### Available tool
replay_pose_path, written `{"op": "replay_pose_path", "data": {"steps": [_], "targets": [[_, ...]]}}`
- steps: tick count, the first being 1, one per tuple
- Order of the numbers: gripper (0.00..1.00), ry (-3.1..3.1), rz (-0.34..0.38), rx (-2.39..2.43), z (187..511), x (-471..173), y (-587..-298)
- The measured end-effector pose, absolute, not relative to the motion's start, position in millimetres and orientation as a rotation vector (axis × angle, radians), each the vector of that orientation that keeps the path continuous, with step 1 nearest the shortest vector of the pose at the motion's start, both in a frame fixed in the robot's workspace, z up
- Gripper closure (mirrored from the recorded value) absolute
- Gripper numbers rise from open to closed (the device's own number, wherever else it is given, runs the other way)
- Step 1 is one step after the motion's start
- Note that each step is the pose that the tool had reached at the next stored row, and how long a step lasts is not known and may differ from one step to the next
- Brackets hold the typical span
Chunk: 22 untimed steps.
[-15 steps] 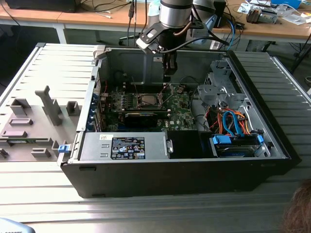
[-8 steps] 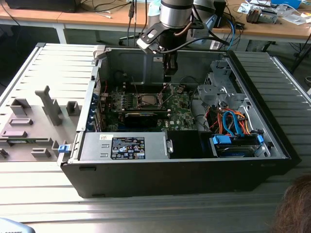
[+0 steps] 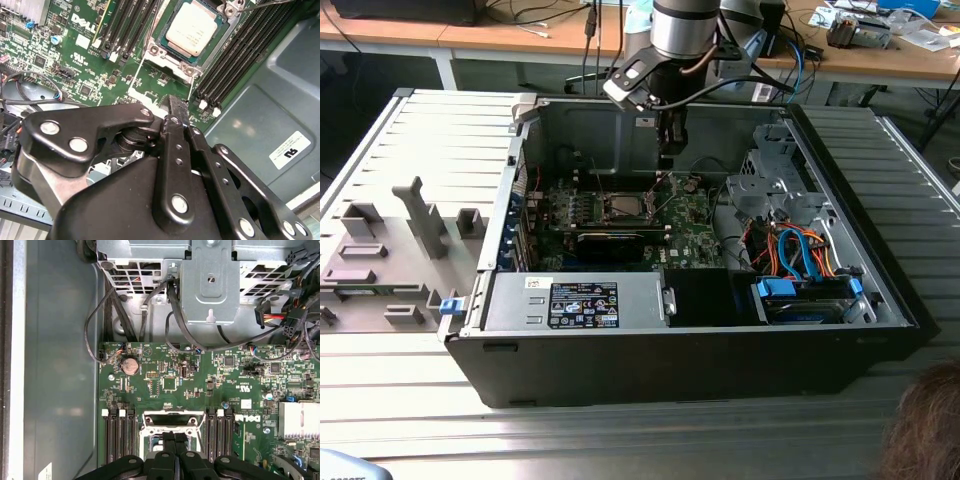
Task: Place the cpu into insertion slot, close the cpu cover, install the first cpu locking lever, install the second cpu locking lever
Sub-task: 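Close the cpu cover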
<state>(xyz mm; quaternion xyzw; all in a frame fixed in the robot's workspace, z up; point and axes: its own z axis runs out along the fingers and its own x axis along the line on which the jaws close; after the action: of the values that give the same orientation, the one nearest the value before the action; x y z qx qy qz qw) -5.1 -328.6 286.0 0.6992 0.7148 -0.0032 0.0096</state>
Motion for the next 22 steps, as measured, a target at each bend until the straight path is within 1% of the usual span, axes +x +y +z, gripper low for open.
{"op": "replay_pose_path", "data": {"steps": [22], "targets": [[0.89, 2.232, -0.010, 2.183, 284.9, -0.3, -328.5]]}}
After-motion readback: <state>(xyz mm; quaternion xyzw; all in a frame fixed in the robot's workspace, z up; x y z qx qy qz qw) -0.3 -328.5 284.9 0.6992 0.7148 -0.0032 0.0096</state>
